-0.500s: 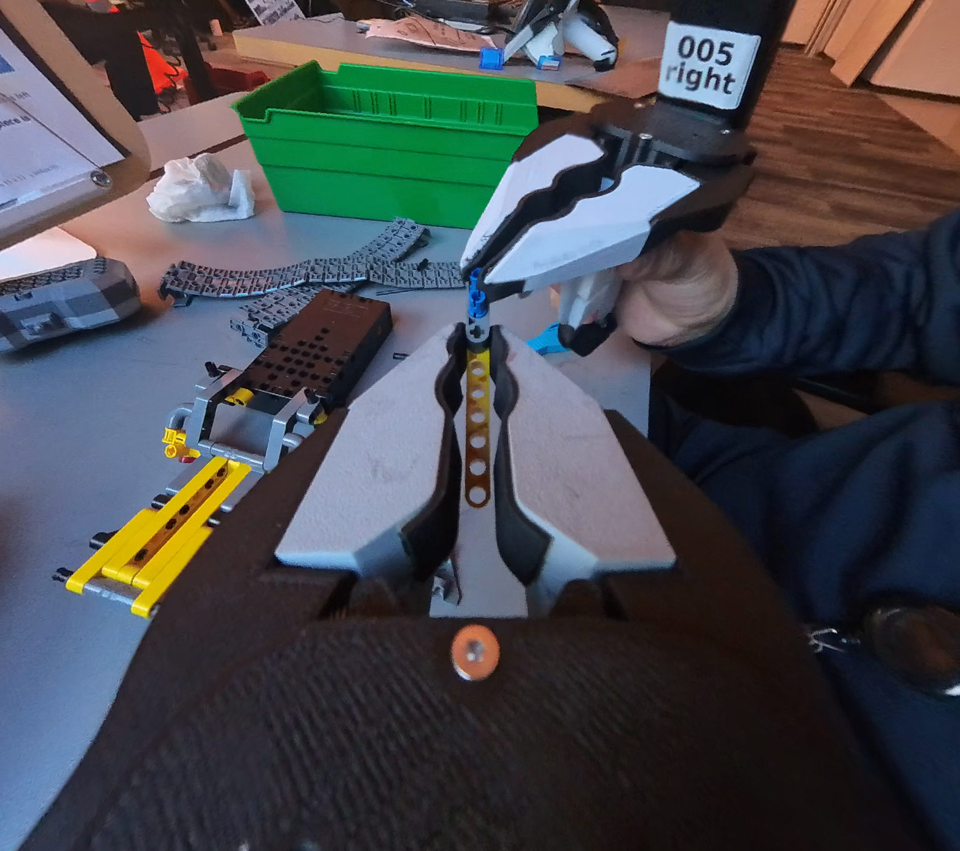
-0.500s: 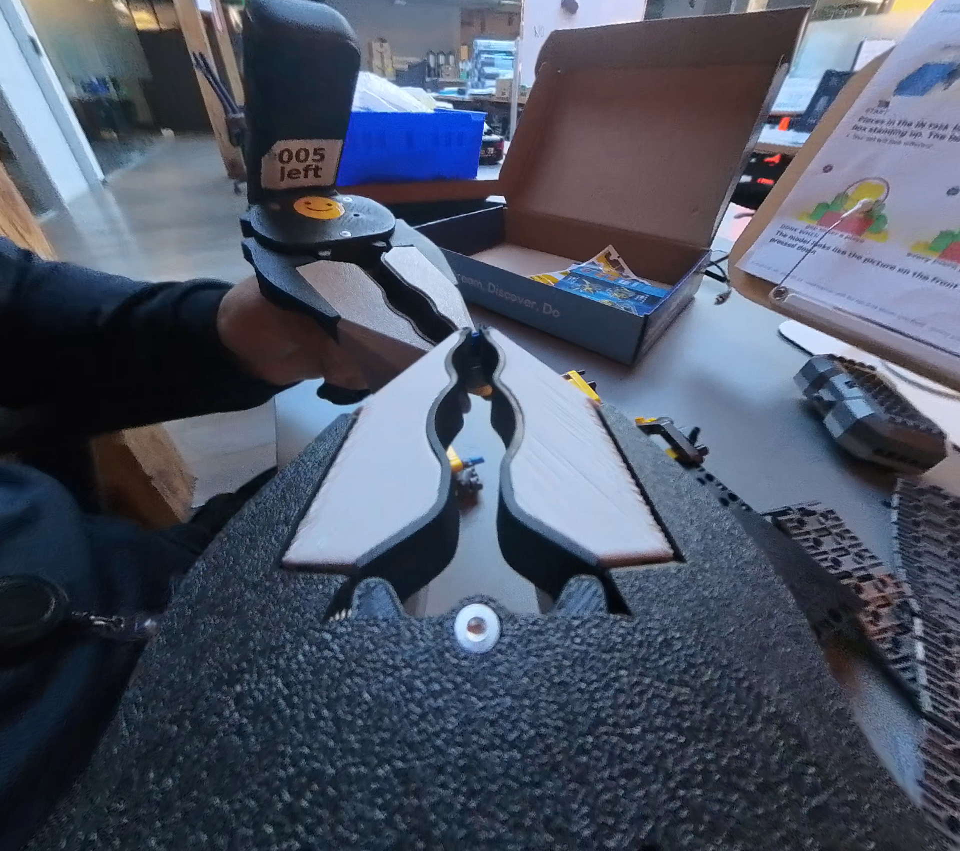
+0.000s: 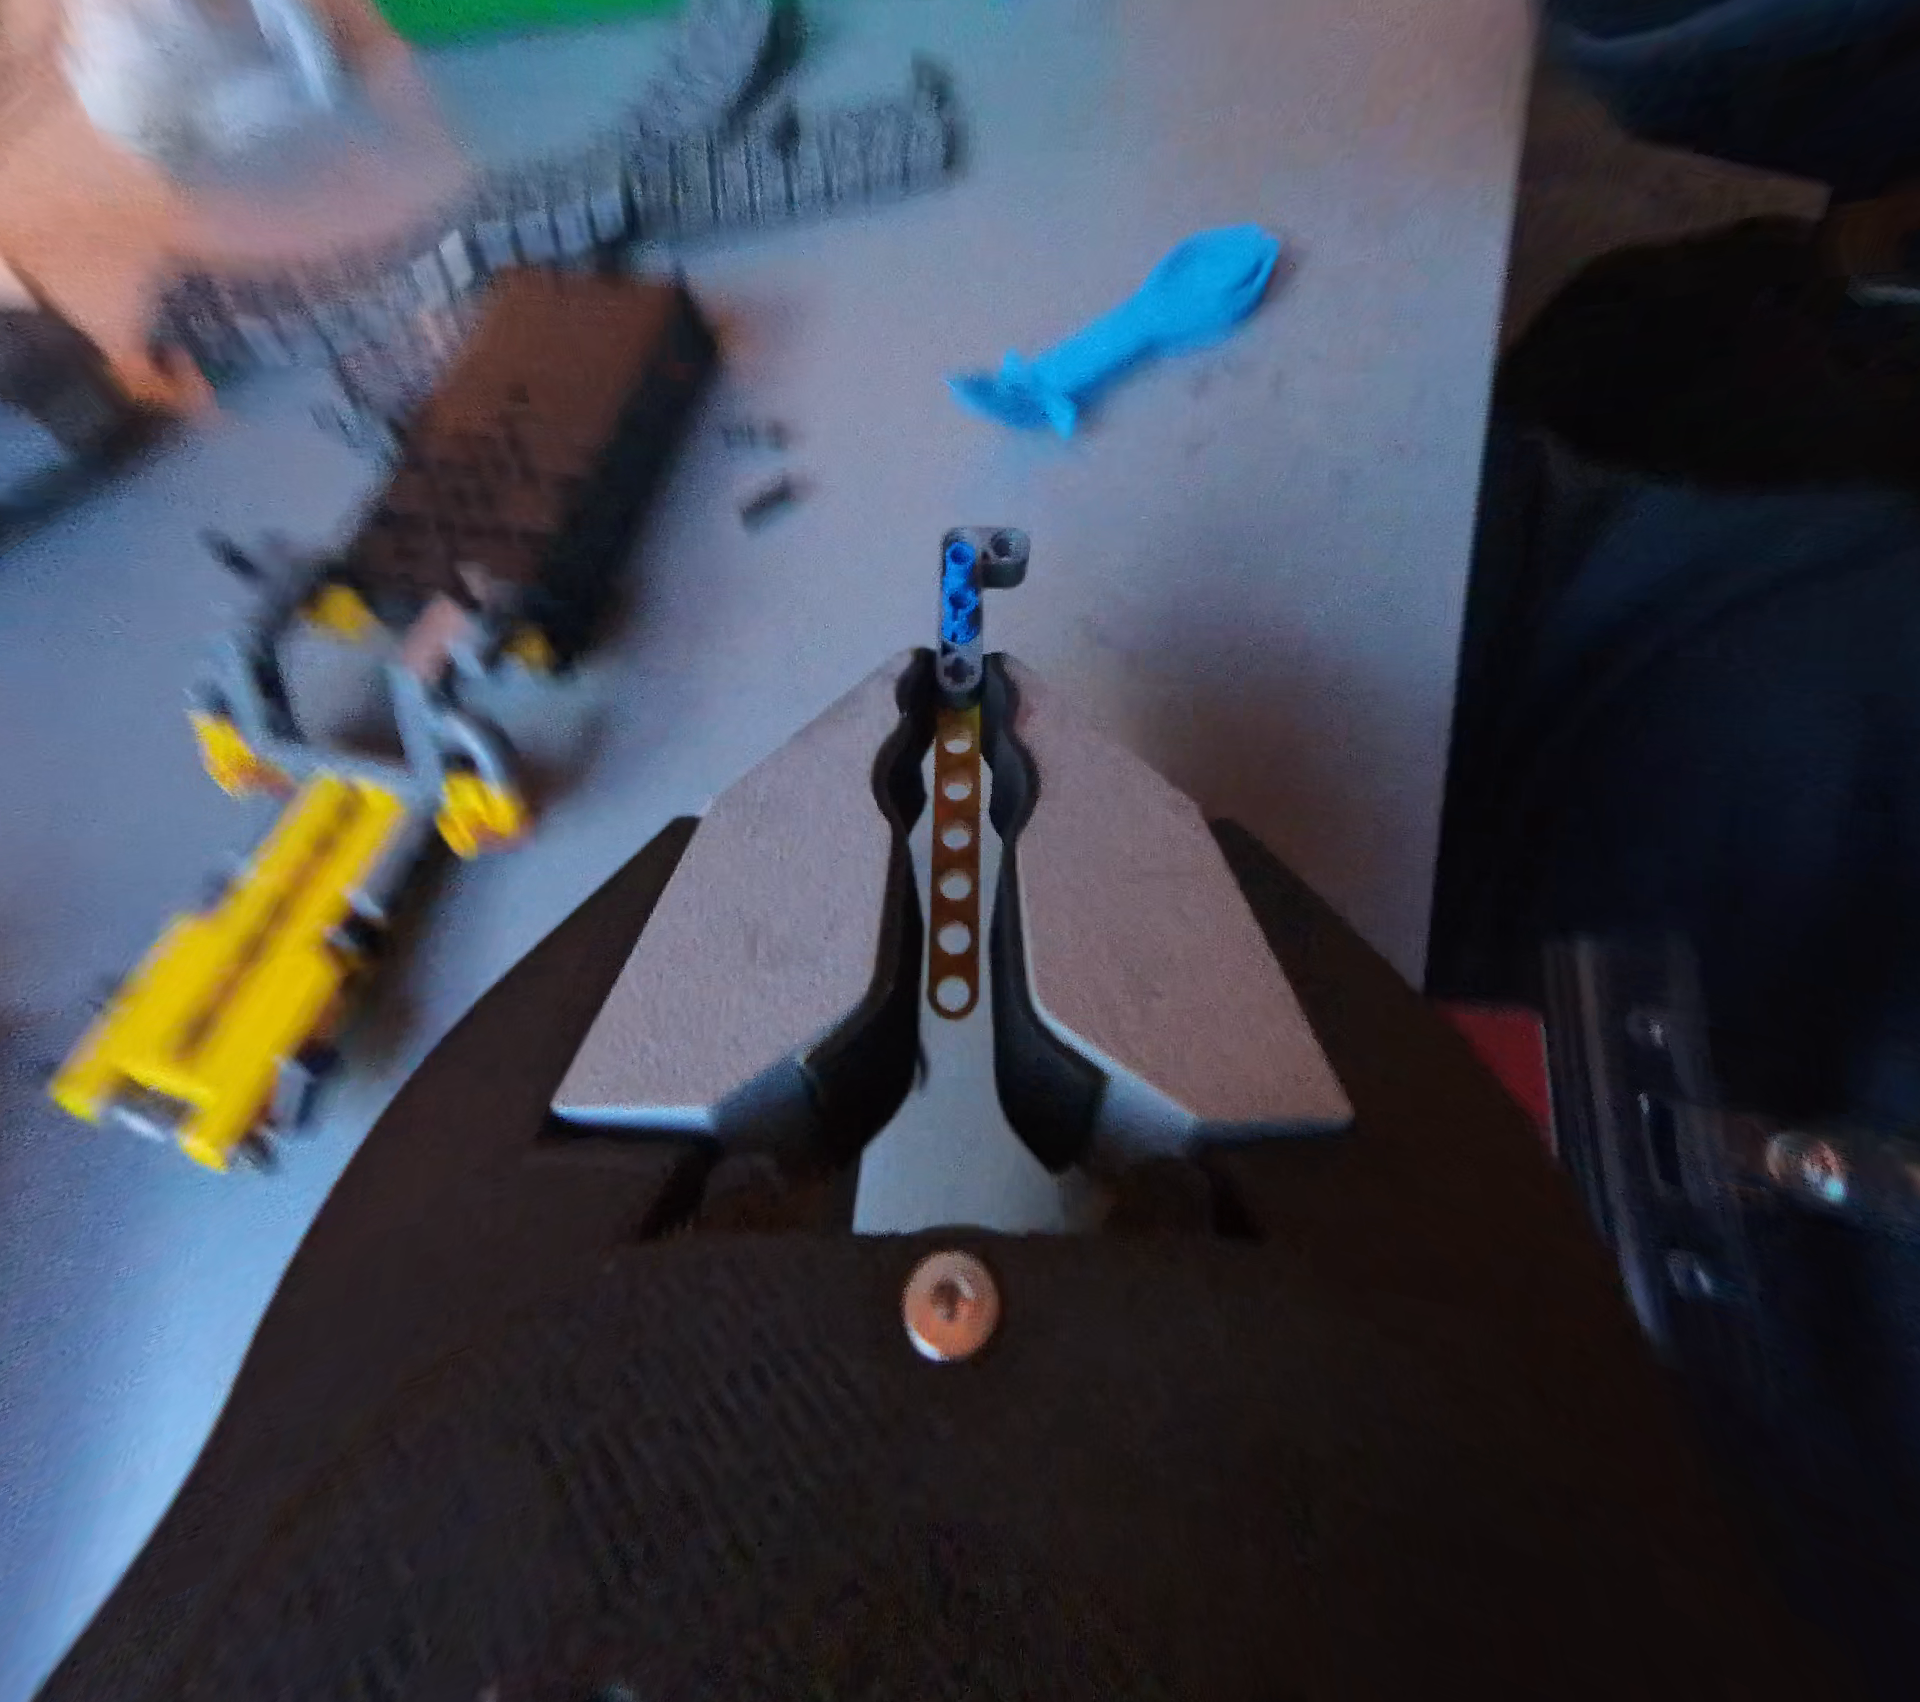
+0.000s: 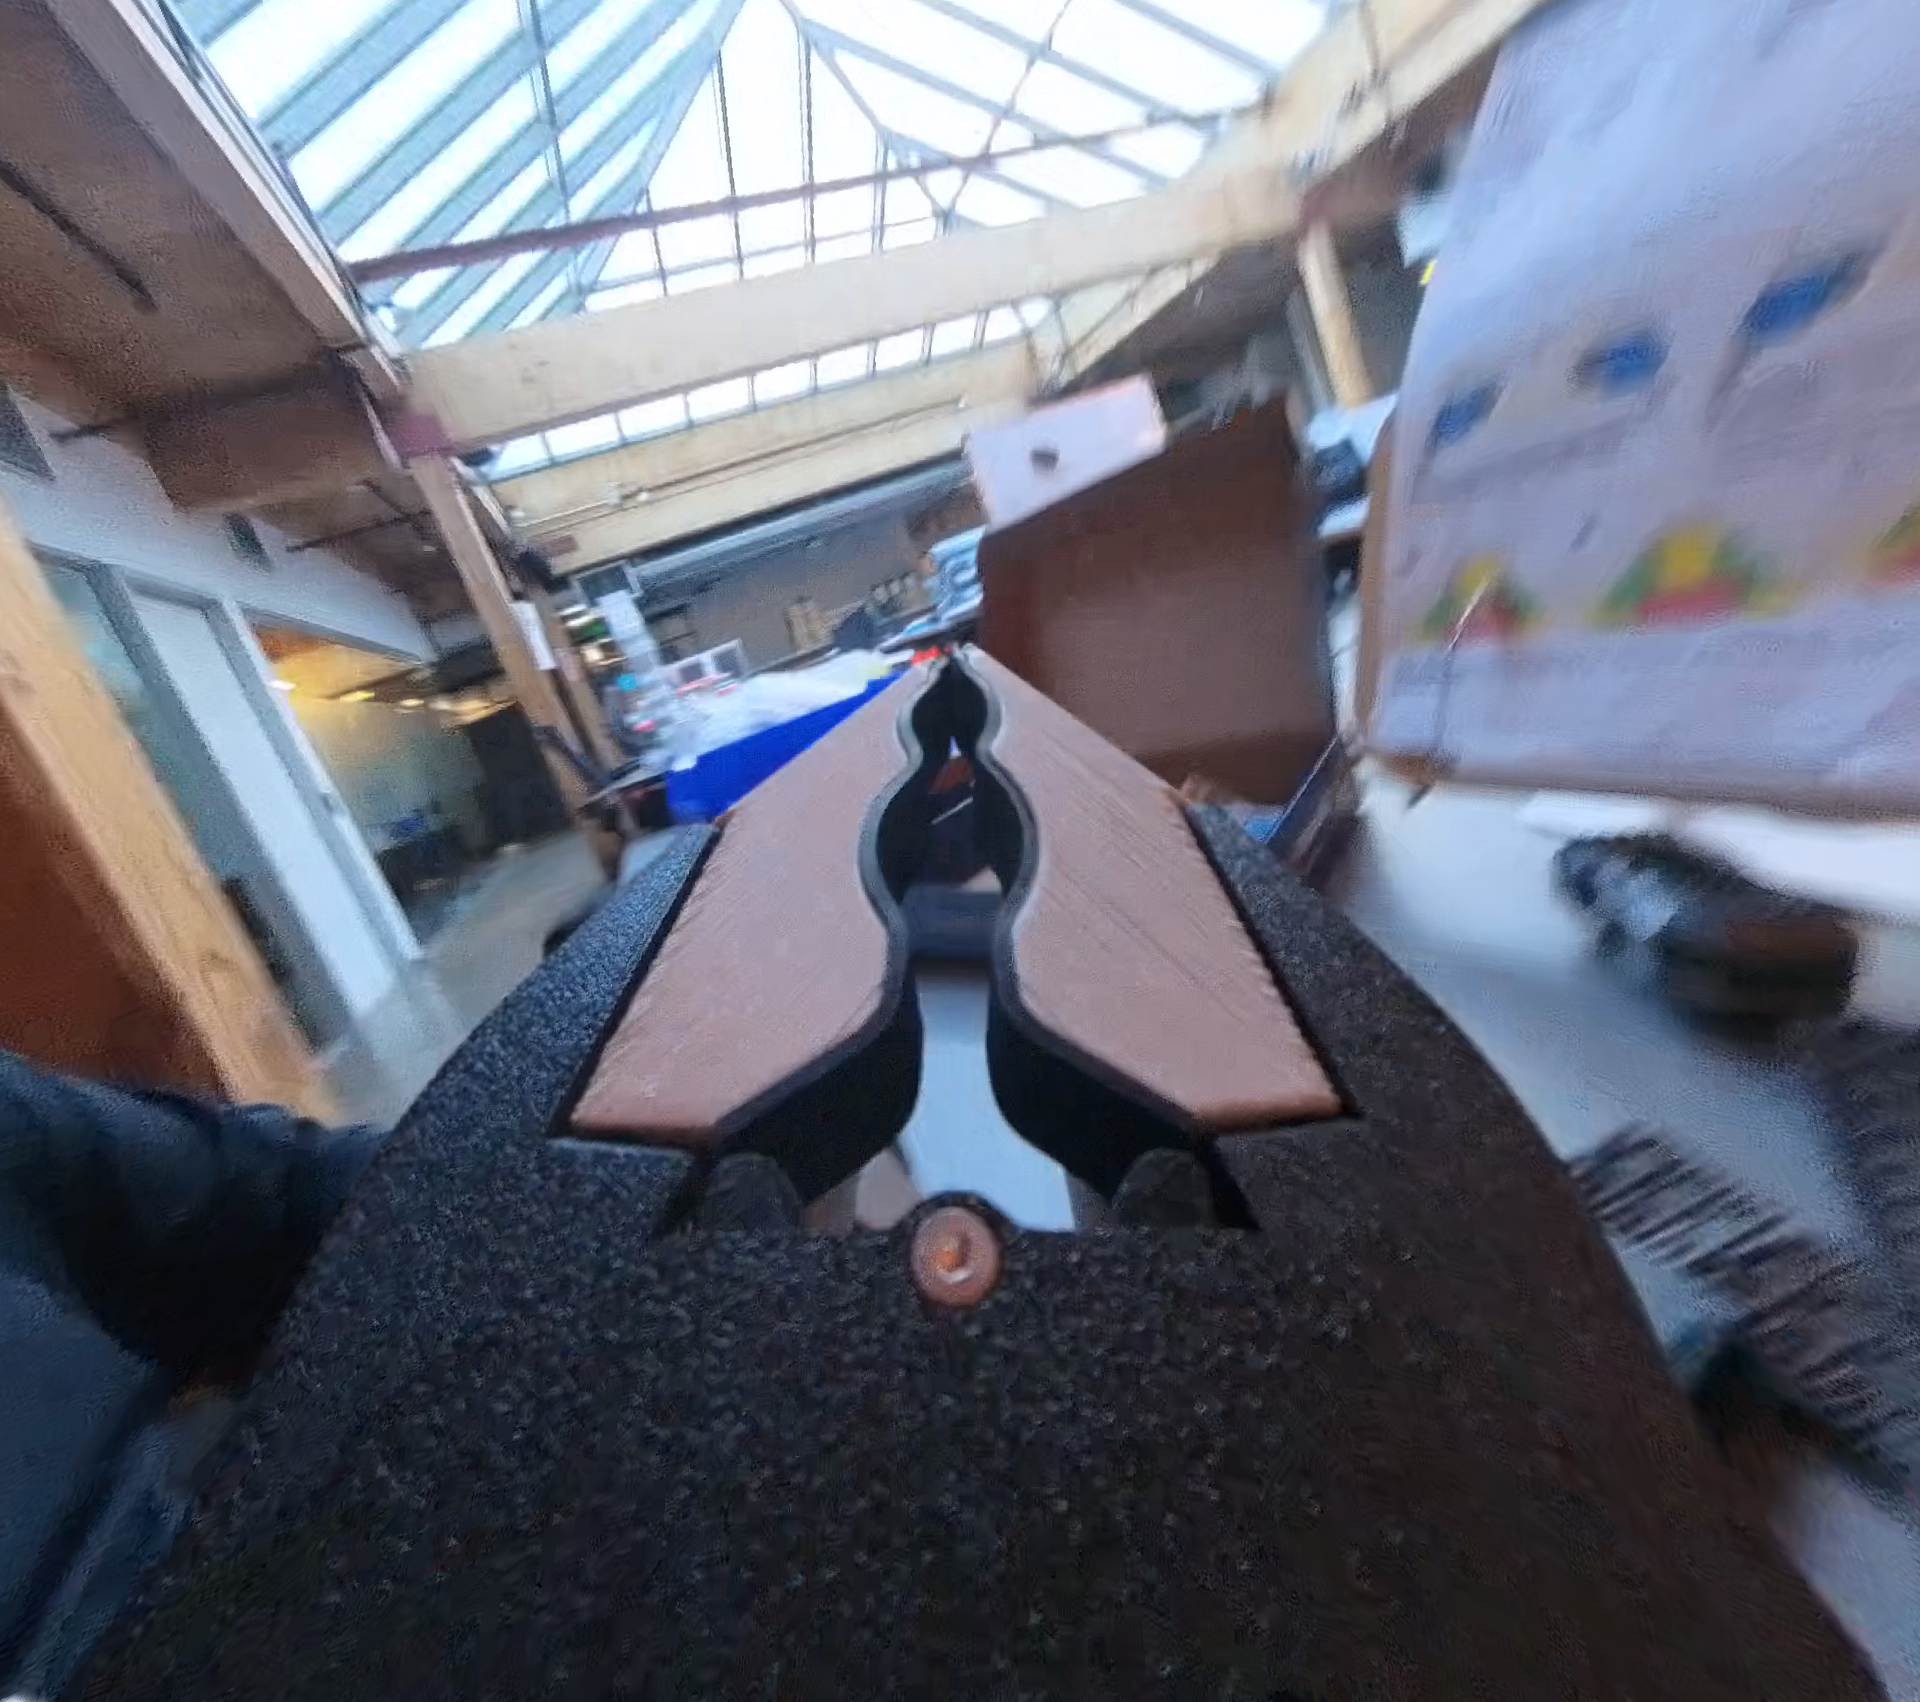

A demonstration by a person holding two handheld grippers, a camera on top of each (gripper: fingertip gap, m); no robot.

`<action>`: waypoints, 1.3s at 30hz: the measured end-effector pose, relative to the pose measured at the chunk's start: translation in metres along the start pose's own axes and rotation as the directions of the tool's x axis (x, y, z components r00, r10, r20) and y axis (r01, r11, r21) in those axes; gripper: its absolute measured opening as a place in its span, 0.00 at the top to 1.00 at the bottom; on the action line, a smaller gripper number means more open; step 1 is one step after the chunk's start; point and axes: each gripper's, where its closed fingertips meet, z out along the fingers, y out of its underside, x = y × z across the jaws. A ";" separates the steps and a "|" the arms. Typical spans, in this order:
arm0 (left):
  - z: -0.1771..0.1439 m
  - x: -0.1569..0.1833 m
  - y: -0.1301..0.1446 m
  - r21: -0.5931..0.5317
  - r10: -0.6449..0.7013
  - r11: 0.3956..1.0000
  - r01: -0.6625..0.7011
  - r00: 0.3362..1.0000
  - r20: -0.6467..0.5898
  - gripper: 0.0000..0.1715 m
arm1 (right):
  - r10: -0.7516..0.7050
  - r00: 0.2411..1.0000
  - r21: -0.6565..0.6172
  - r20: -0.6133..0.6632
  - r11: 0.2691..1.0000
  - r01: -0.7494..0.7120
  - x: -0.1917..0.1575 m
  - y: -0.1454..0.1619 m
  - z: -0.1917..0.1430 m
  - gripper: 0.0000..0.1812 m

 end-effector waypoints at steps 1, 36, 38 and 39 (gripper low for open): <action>-0.008 -0.003 -0.024 0.117 0.020 0.993 -0.023 1.000 0.023 0.97 | -0.056 0.998 -0.069 0.000 0.996 0.055 0.000 -0.002 -0.001 1.00; -0.022 0.013 -0.016 -0.030 -0.333 0.933 0.358 0.830 -0.447 0.97 | -0.502 0.648 -0.613 0.573 0.262 0.745 -0.014 0.186 -0.044 0.94; -0.021 0.003 -0.012 -0.022 -0.311 0.944 0.329 0.868 -0.388 0.92 | -0.480 0.712 -0.661 0.512 0.309 0.684 -0.006 0.183 -0.042 0.94; -0.020 -0.002 -0.011 -0.013 -0.287 0.953 0.302 0.892 -0.348 0.88 | -0.459 0.750 -0.683 0.476 0.344 0.644 -0.003 0.181 -0.040 0.94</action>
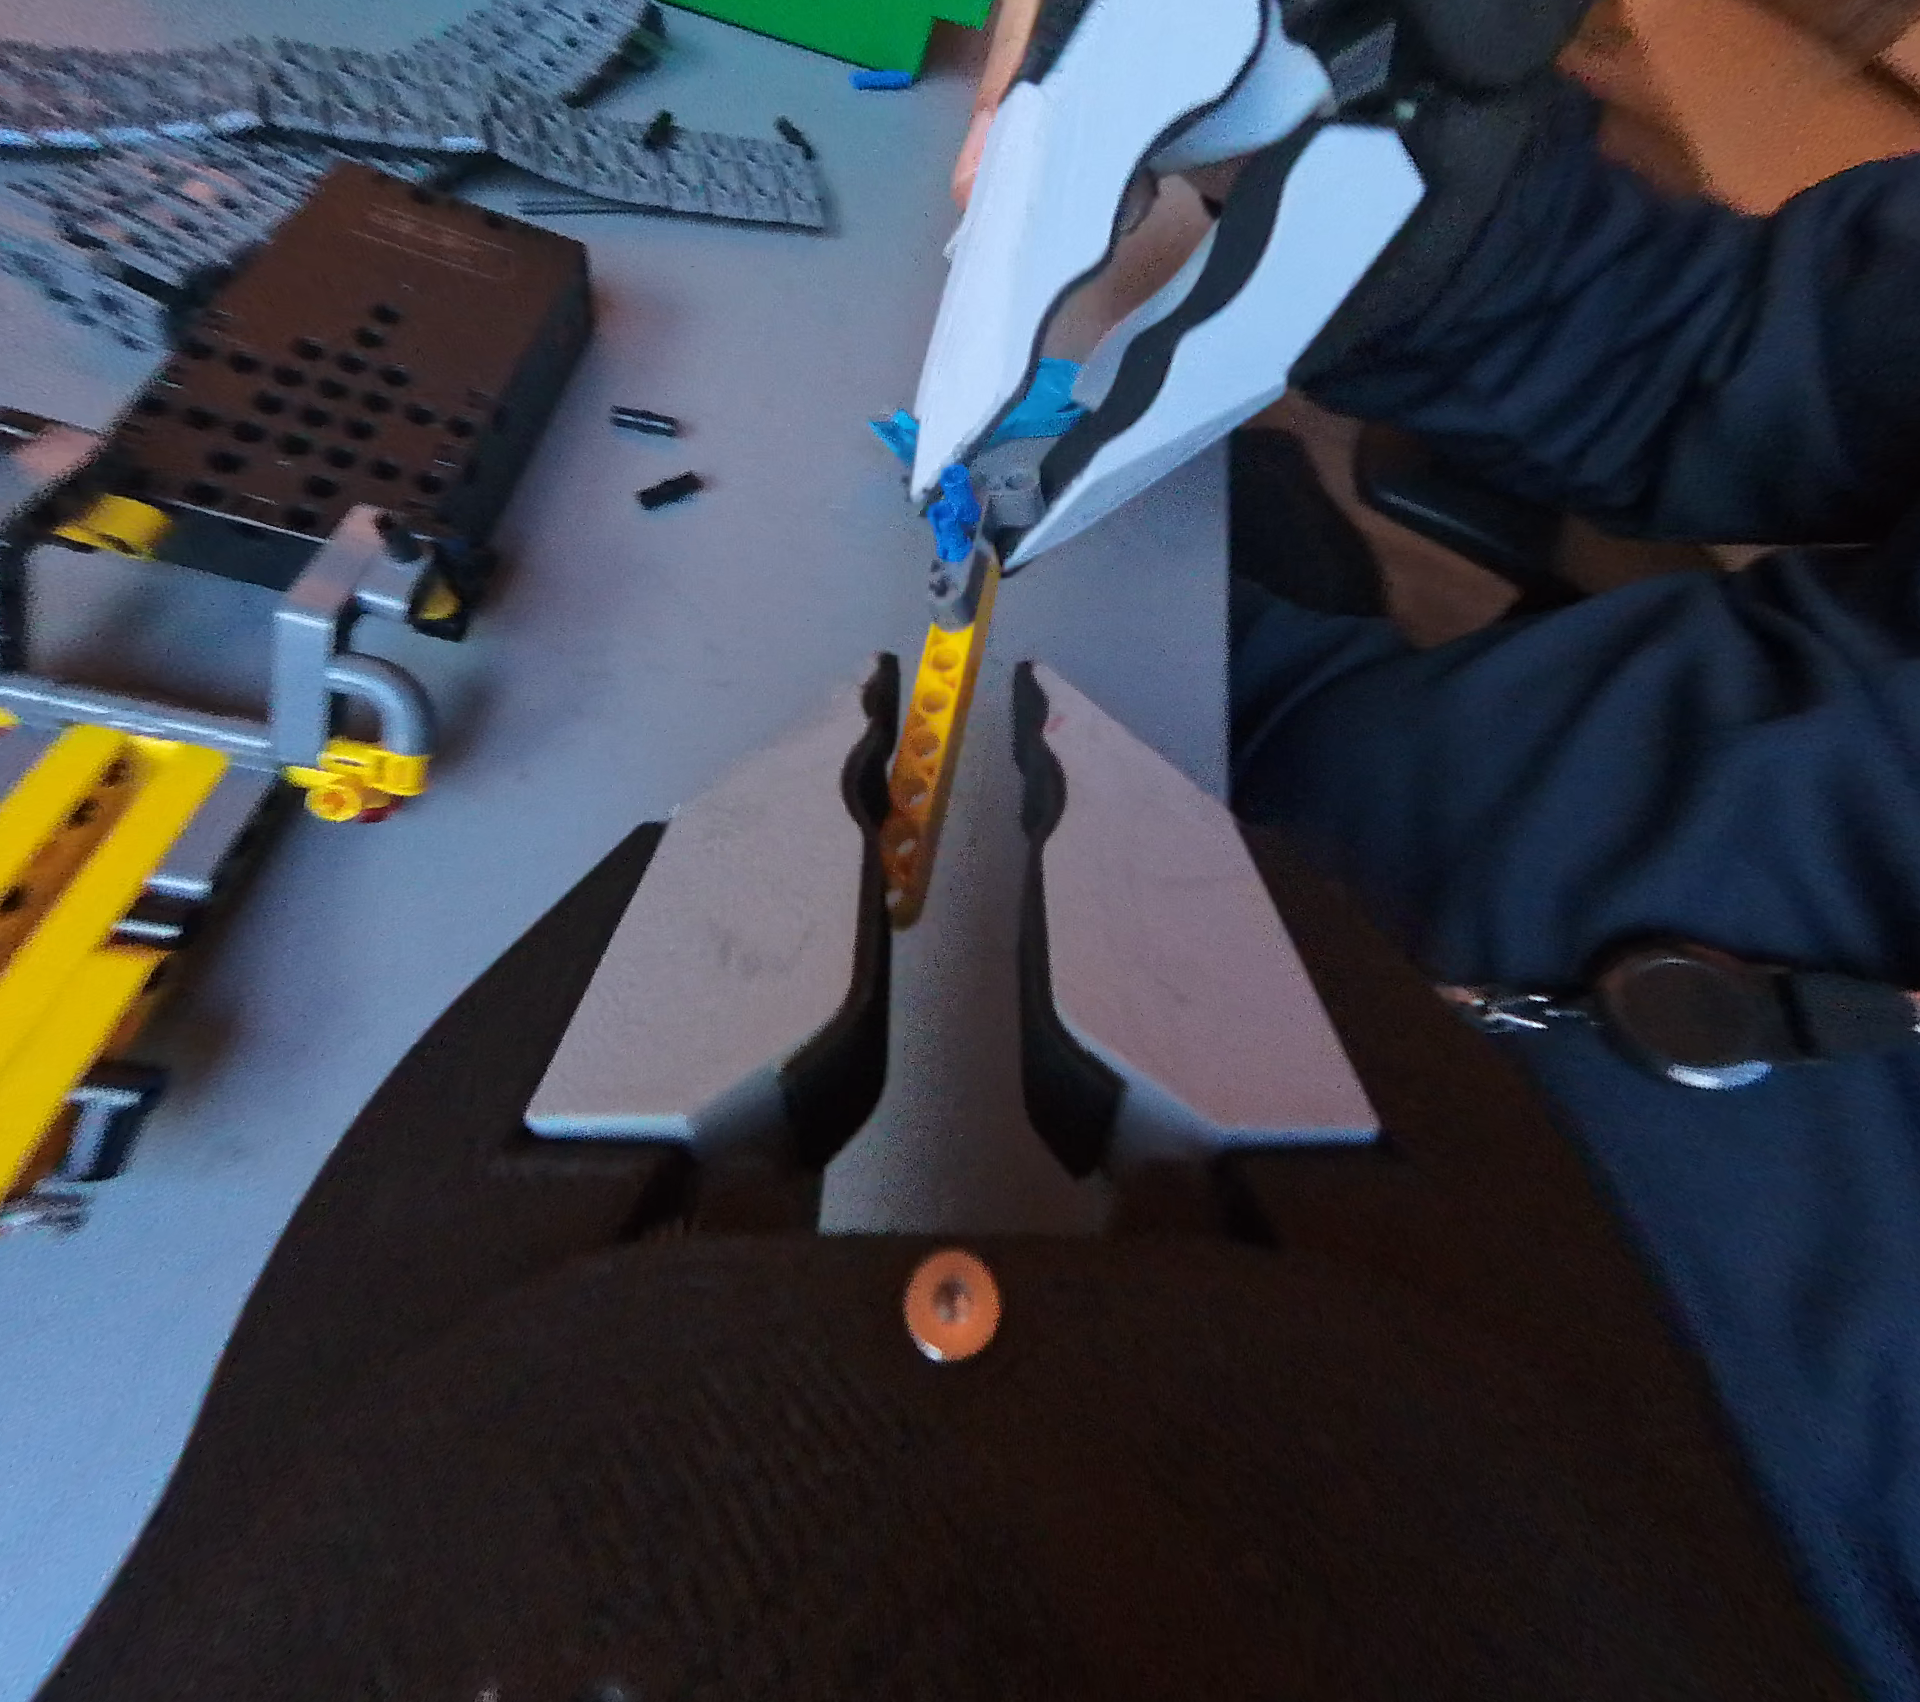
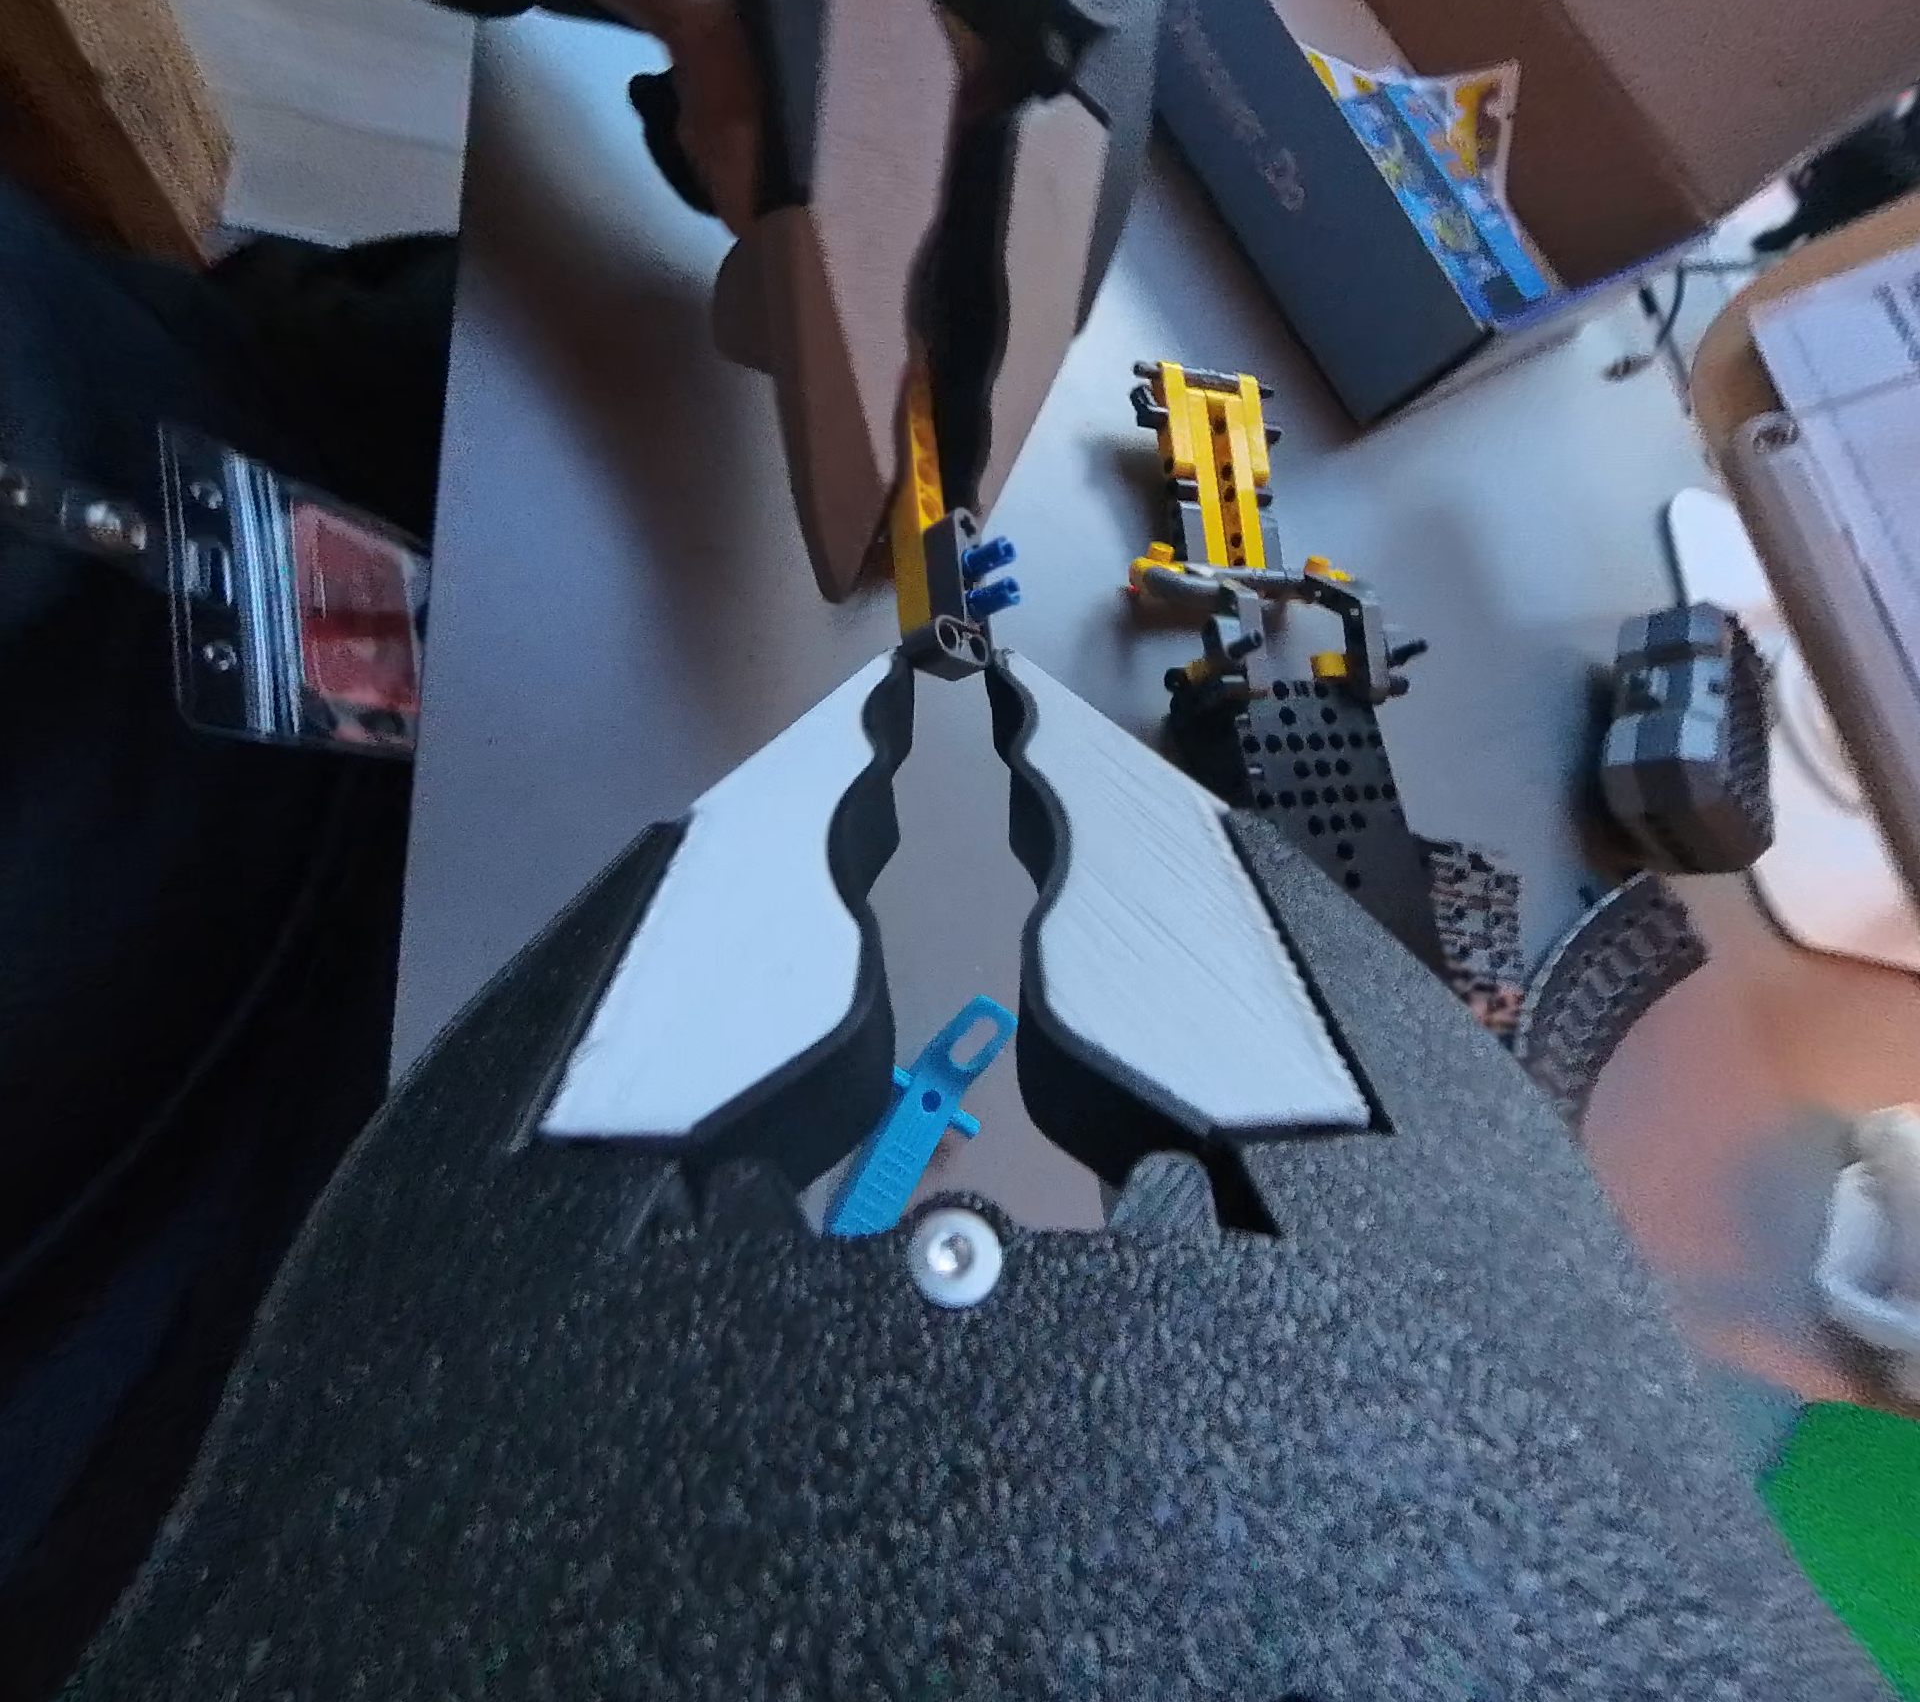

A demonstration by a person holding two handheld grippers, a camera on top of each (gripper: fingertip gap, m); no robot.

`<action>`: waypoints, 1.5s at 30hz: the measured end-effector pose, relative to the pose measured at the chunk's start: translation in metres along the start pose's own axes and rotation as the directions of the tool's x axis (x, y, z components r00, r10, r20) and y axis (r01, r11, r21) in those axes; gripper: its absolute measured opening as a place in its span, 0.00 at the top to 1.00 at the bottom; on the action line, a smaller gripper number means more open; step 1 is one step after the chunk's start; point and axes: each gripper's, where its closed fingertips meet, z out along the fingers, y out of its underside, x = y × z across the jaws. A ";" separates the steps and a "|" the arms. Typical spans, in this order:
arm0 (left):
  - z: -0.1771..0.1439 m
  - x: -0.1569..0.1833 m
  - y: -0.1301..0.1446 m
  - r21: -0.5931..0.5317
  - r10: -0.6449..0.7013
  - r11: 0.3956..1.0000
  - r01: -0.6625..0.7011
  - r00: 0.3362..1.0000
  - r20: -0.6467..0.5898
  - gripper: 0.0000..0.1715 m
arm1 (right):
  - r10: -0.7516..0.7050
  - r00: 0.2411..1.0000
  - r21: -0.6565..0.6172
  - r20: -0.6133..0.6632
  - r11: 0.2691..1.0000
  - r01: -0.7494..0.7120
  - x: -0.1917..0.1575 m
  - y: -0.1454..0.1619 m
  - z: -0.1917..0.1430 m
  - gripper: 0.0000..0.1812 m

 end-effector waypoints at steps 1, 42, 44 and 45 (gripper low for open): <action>-0.002 -0.002 -0.002 0.000 0.041 0.999 -0.041 0.999 0.033 0.86 | 0.059 0.998 0.014 0.014 0.998 -0.060 0.003 0.000 -0.001 0.94; -0.002 0.047 -0.025 0.118 0.229 0.968 -0.220 0.971 -0.065 0.96 | 0.339 0.829 0.385 0.446 0.763 -0.519 -0.005 -0.058 -0.032 0.89; -0.004 0.046 -0.030 0.153 0.213 0.967 -0.202 0.976 -0.055 0.96 | 0.353 0.802 0.404 0.482 0.723 -0.561 -0.005 -0.065 -0.033 0.95; -0.005 0.045 -0.032 0.166 0.208 0.966 -0.197 0.977 -0.049 0.96 | 0.371 0.789 0.408 0.490 0.702 -0.583 -0.003 -0.067 -0.033 0.98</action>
